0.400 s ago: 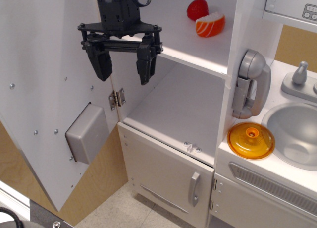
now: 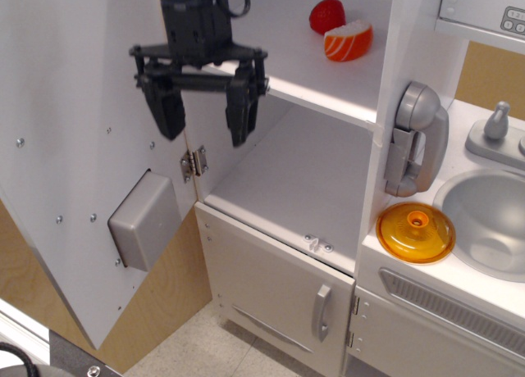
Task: Close fridge
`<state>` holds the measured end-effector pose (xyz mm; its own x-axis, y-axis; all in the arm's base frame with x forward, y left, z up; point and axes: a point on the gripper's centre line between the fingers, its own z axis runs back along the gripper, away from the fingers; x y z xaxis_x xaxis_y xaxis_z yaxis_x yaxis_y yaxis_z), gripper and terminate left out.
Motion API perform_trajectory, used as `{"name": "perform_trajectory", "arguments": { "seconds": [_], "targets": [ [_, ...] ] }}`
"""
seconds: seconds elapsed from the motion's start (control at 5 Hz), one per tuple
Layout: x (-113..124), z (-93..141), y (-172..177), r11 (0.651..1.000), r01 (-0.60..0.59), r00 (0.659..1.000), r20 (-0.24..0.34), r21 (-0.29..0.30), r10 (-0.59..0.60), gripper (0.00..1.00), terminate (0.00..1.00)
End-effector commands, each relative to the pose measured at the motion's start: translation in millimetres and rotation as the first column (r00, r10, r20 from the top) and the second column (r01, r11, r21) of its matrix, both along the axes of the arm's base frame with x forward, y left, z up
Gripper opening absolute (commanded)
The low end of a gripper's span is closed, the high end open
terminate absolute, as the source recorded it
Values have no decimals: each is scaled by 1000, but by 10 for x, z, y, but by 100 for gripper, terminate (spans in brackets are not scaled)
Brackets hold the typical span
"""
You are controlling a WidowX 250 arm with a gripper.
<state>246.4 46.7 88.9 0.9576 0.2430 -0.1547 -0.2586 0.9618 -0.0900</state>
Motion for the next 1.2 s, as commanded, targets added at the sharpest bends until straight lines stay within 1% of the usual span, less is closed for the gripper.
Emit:
{"name": "perform_trajectory", "arguments": {
  "seconds": [0.0, 0.2, 0.4, 0.6, 0.8, 1.0],
  "targets": [
    [-513, 415, 47, 999, 25, 1000, 13, -32, -25, 100, 0],
    [-820, 547, 120, 997, -3, 1000, 24, -72, 5, 100, 0],
    [-1138, 610, 240, 996, 3, 999, -37, -84, -6, 100, 0],
    [-1356, 685, 378, 994, 54, 998, -36, -90, -57, 100, 0],
    [-1500, 758, 470, 990, 132, 991, -8, -58, -133, 100, 0],
    [-1608, 790, 541, 985, 169, 985, 12, -17, -169, 100, 0]
  ]
}}
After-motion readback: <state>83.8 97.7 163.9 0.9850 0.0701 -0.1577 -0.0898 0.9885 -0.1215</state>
